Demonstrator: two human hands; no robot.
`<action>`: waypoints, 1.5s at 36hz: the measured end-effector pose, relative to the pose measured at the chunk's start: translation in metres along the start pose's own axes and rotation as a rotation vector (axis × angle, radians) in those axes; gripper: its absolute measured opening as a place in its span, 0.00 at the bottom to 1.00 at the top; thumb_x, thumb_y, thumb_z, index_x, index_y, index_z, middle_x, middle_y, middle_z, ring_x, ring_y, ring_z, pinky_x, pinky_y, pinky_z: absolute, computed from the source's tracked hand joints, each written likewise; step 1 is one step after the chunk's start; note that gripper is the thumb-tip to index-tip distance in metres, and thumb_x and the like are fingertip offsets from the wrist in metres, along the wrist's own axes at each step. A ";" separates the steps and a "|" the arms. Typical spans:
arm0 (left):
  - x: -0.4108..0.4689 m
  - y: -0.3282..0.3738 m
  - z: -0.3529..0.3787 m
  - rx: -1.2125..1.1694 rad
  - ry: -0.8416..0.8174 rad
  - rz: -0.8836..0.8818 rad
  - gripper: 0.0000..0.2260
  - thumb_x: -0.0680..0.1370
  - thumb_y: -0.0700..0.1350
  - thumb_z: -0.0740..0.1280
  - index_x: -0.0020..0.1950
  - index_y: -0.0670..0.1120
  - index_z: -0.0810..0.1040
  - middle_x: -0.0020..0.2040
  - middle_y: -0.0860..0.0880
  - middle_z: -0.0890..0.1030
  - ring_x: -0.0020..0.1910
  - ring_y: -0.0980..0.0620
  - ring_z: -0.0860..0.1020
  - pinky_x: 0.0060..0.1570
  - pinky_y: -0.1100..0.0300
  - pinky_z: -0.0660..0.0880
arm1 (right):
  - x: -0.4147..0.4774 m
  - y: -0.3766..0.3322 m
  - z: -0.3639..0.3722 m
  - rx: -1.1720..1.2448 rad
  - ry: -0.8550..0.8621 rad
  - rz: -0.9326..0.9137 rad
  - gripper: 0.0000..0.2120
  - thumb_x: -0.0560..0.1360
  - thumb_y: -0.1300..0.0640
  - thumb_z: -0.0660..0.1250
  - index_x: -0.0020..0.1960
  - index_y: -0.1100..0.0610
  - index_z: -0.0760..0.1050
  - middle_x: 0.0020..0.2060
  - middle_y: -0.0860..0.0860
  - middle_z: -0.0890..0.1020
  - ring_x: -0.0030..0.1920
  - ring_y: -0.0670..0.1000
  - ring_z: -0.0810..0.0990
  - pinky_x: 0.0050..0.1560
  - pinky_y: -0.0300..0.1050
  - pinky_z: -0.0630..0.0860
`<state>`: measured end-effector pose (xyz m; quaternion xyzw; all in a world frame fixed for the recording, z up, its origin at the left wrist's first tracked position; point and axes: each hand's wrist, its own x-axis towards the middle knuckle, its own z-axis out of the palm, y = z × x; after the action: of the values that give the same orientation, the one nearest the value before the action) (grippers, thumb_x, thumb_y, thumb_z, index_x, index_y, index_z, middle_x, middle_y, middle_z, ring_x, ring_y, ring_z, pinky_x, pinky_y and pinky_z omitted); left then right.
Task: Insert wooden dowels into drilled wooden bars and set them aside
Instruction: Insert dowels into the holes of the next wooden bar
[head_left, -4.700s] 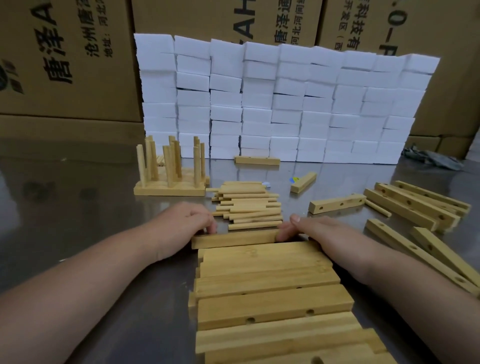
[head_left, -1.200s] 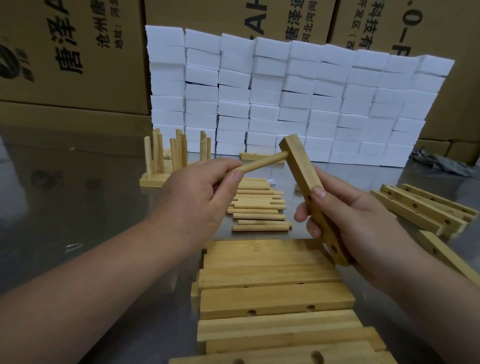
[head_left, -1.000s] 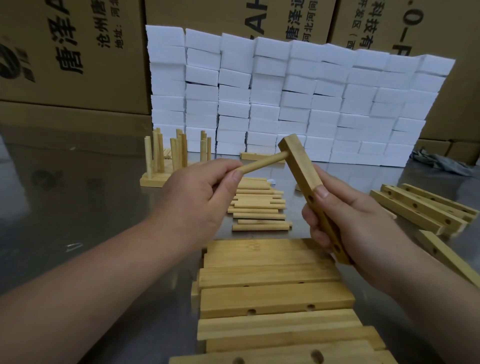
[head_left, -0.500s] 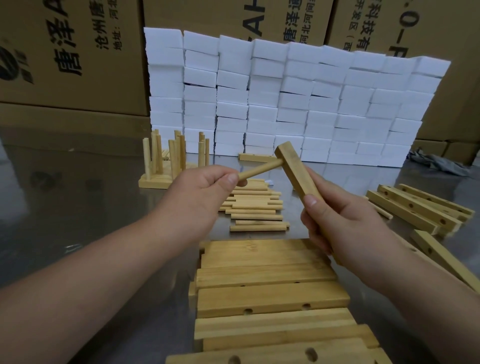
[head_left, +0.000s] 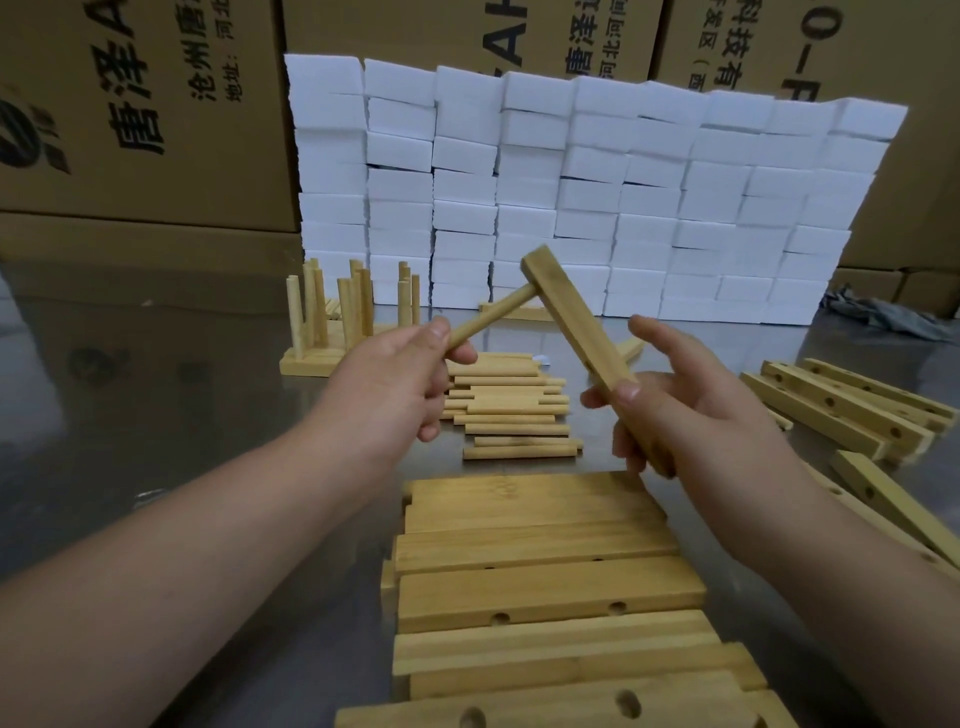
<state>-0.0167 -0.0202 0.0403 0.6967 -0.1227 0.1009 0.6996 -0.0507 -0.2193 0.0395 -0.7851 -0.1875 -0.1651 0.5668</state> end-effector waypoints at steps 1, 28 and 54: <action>0.001 0.000 -0.001 -0.013 0.016 -0.006 0.15 0.81 0.49 0.55 0.44 0.44 0.77 0.22 0.55 0.64 0.20 0.59 0.62 0.21 0.65 0.64 | 0.000 0.001 -0.001 -0.025 0.002 -0.011 0.21 0.75 0.54 0.62 0.63 0.37 0.62 0.41 0.43 0.83 0.32 0.41 0.78 0.30 0.31 0.73; 0.016 -0.009 -0.015 -0.011 0.061 -0.059 0.22 0.81 0.56 0.47 0.51 0.49 0.79 0.27 0.53 0.76 0.24 0.57 0.71 0.26 0.62 0.71 | -0.003 0.009 0.010 0.028 0.048 -0.002 0.16 0.79 0.53 0.56 0.61 0.35 0.68 0.36 0.41 0.78 0.30 0.38 0.72 0.30 0.32 0.69; 0.010 -0.033 -0.026 0.702 -0.389 -0.082 0.30 0.68 0.69 0.43 0.41 0.58 0.83 0.58 0.57 0.78 0.61 0.58 0.71 0.62 0.56 0.61 | 0.014 0.020 -0.003 0.457 0.358 0.238 0.12 0.81 0.58 0.53 0.47 0.49 0.73 0.26 0.45 0.78 0.23 0.44 0.73 0.23 0.38 0.70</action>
<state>0.0037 0.0055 0.0119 0.9037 -0.1829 -0.0250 0.3863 -0.0290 -0.2269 0.0304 -0.6123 -0.0238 -0.1867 0.7679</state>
